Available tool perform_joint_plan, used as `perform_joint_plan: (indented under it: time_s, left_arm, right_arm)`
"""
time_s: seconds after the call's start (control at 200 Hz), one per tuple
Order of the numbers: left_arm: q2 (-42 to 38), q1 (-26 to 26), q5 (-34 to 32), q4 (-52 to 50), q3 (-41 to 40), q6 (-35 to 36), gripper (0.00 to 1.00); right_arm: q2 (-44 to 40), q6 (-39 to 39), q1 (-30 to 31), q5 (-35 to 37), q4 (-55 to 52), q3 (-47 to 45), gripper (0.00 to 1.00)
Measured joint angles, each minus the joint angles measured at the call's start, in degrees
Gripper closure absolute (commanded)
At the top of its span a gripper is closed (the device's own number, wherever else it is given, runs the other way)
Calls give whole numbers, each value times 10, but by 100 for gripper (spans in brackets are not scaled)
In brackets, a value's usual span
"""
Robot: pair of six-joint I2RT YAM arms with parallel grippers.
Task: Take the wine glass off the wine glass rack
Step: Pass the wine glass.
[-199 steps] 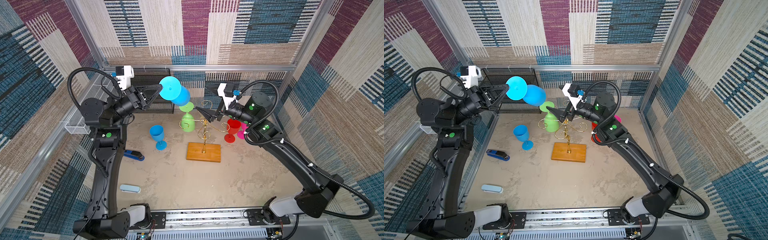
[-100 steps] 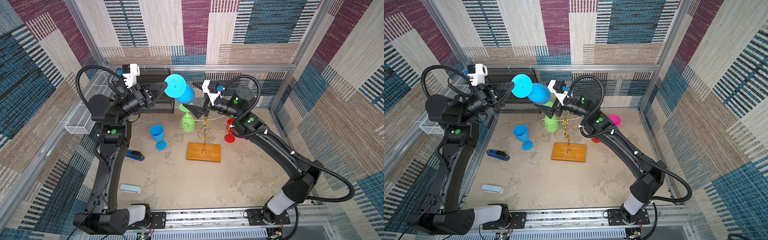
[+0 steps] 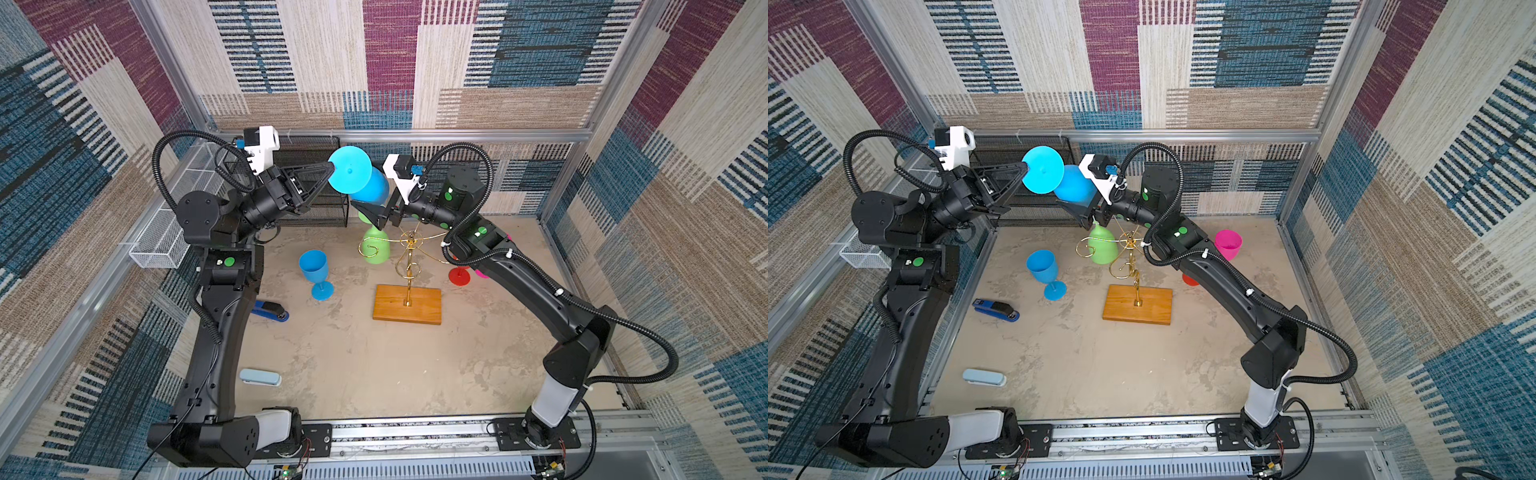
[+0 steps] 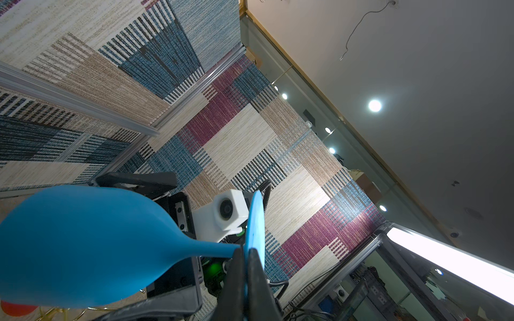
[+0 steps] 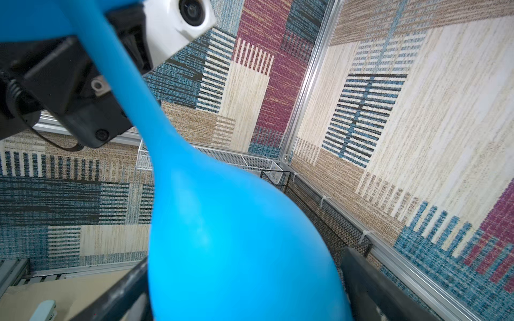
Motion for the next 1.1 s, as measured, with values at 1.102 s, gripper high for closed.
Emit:
perform_joint_plan:
  time_s: [1.102]
  left_arm:
    - [-21, -1, -33, -14, -14, -1, 74]
  right_arm:
    - [-37, 16, 11, 33, -27, -24, 40]
